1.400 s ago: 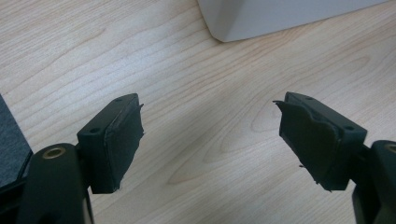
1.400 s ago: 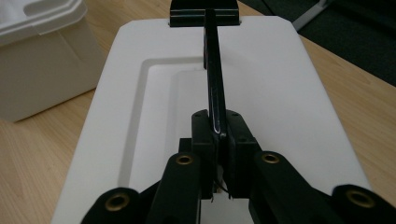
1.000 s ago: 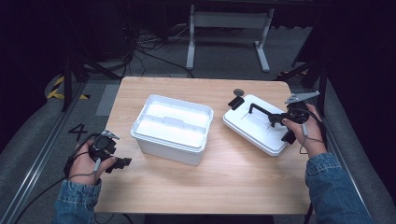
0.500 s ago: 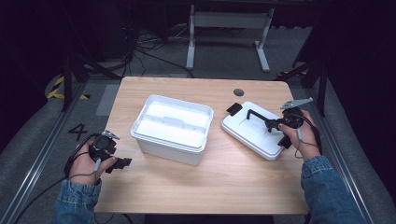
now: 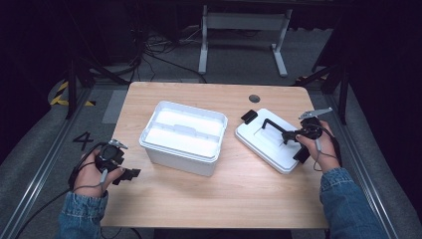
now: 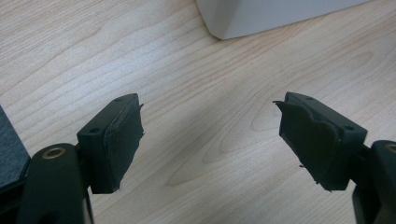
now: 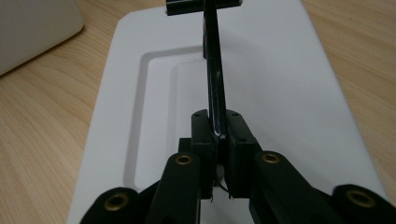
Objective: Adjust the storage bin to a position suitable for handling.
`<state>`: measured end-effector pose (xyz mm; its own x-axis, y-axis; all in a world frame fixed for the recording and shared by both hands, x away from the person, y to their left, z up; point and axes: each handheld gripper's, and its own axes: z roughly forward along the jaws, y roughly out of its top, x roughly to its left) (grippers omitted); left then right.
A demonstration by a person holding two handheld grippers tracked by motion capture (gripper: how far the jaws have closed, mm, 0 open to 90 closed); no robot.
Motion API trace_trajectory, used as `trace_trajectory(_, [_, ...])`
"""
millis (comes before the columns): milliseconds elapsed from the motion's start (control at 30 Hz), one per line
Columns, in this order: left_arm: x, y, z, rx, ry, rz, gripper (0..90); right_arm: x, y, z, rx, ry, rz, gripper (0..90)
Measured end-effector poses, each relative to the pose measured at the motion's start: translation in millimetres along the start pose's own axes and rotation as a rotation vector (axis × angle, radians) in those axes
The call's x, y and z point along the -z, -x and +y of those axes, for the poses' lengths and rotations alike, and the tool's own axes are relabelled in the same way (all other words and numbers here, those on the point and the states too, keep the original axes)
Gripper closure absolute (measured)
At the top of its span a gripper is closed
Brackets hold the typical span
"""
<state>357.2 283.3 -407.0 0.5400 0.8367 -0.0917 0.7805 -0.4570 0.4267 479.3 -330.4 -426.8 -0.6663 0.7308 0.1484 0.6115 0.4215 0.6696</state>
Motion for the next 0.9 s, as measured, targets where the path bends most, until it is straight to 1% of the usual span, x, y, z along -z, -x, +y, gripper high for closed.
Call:
trace_trajectory(100, [-0.1, -0.2, 0.1, -0.003, 0.000, 0.002, 21.8, -2.3, 2.0, -2.8, -0.012, -0.005, 0.004, 84.5])
trace_trajectory(167, [-0.2, 0.0, 0.2, -0.001, -0.002, -0.003, 21.9, -4.0, 3.8, -4.7, -0.028, -0.008, 0.012, 84.3])
trace_trajectory(267, [-0.5, 0.2, 0.1, 0.001, -0.003, -0.002, 21.9, -4.1, 6.5, -6.2, -0.052, -0.002, 0.012, 83.1])
trace_trajectory(300, [-0.5, 0.1, 0.0, 0.000, -0.004, -0.003, 21.9, -3.8, 7.3, -6.5, -0.062, -0.004, -0.002, 81.3])
trace_trajectory(333, [-0.6, 0.1, 0.0, 0.000, -0.004, -0.003, 21.8, -3.1, 7.6, -6.5, -0.063, -0.012, -0.032, 78.2])
trace_trajectory(367, [-0.6, 0.1, -0.1, 0.003, -0.004, -0.005, 21.8, -2.3, 7.7, -6.3, -0.065, -0.012, -0.047, 75.8])
trace_trajectory(400, [-0.6, 0.1, -0.1, 0.003, -0.004, -0.005, 21.8, -2.3, 7.7, -6.3, -0.065, -0.012, -0.047, 75.8])
trace_trajectory(433, [-0.8, -0.1, -0.1, 0.002, -0.004, -0.004, 21.8, -1.0, 8.0, -6.1, -0.066, -0.005, -0.064, 71.7])
trace_trajectory(467, [-1.1, 0.2, 0.0, 0.002, -0.006, -0.006, 21.8, 3.2, 8.5, -5.5, -0.068, 0.019, -0.100, 64.5])
trace_trajectory(500, [-1.1, 0.2, 0.0, 0.002, -0.006, -0.006, 21.8, 3.2, 8.5, -5.5, -0.068, 0.019, -0.100, 64.5])
trace_trajectory(567, [-1.2, -0.1, 0.5, -0.009, -0.005, -0.004, 21.8, 8.8, 7.8, -4.5, -0.065, 0.037, -0.120, 62.7])
trace_trajectory(667, [-1.4, 0.3, 0.6, -0.006, -0.007, -0.007, 21.8, 16.8, 3.3, -2.4, -0.056, 0.060, -0.131, 60.9])
trace_trajectory(800, [-1.3, 0.7, 0.3, -0.006, -0.008, -0.008, 21.8, 28.5, -7.0, 1.9, -0.027, 0.090, -0.121, 60.4])
trace_trajectory(900, [-0.7, 1.1, -0.7, -0.004, -0.010, -0.007, 21.8, 35.8, -16.0, 4.7, -0.006, 0.107, -0.105, 60.0])
